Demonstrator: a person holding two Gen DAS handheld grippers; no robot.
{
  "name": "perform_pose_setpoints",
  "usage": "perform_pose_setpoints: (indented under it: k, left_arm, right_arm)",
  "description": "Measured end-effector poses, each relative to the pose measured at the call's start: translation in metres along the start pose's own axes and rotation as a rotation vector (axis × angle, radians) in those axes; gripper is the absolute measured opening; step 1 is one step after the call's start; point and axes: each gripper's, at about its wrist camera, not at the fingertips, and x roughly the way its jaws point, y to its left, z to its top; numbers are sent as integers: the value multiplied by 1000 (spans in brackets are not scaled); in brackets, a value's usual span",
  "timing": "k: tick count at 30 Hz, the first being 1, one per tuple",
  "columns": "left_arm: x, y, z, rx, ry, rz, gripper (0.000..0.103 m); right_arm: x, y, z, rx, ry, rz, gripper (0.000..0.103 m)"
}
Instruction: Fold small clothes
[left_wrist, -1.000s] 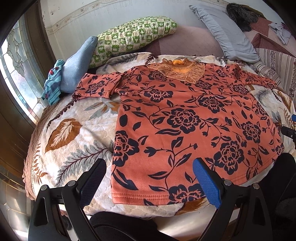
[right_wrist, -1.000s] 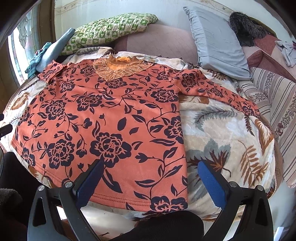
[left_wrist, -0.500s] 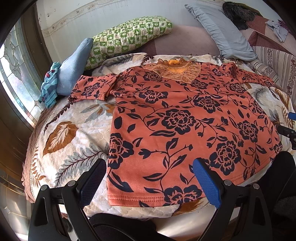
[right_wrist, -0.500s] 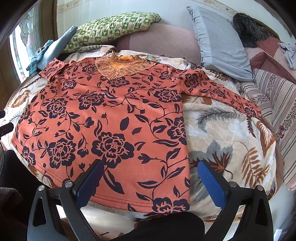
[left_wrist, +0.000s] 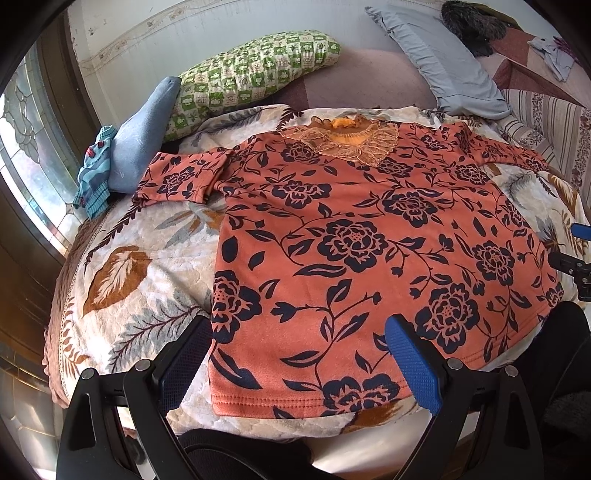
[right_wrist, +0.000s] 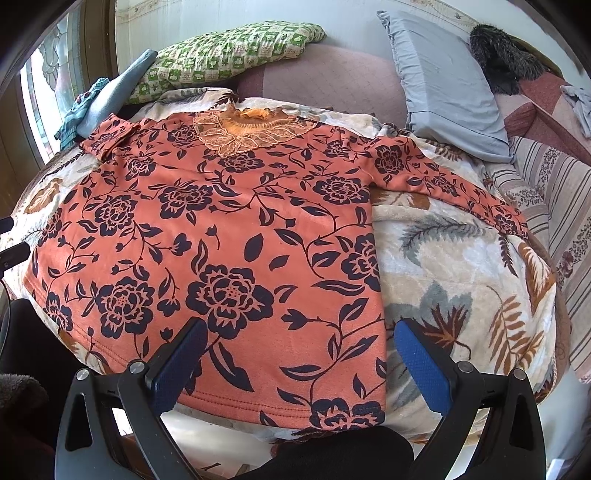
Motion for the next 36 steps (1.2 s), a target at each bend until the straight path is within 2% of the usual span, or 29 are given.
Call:
perform_pose_setpoints:
  k: [14,19,25,29,32,36]
  left_arm:
    - [18,0,11,-17,40,-4,95]
    - [31,9,19,-59,72,-5,95]
    - [56,43,43,-182,124,9,95]
    - [76,79,66,-285,146,74,95]
    - [95,103,82,-370,175,79,95]
    - [130,124,103,-452,217,55,95]
  right_arm:
    - [9,-5,7,25,-19,38,100]
    - [20,-16,9,68,-6,64,95]
    - [36,-53,14,172,12,72,90]
    - [45,-90,18,275,8,72,88]
    - [53,-110,25,306,2,62,88]
    - [74,-125,42,346,2,93,88]
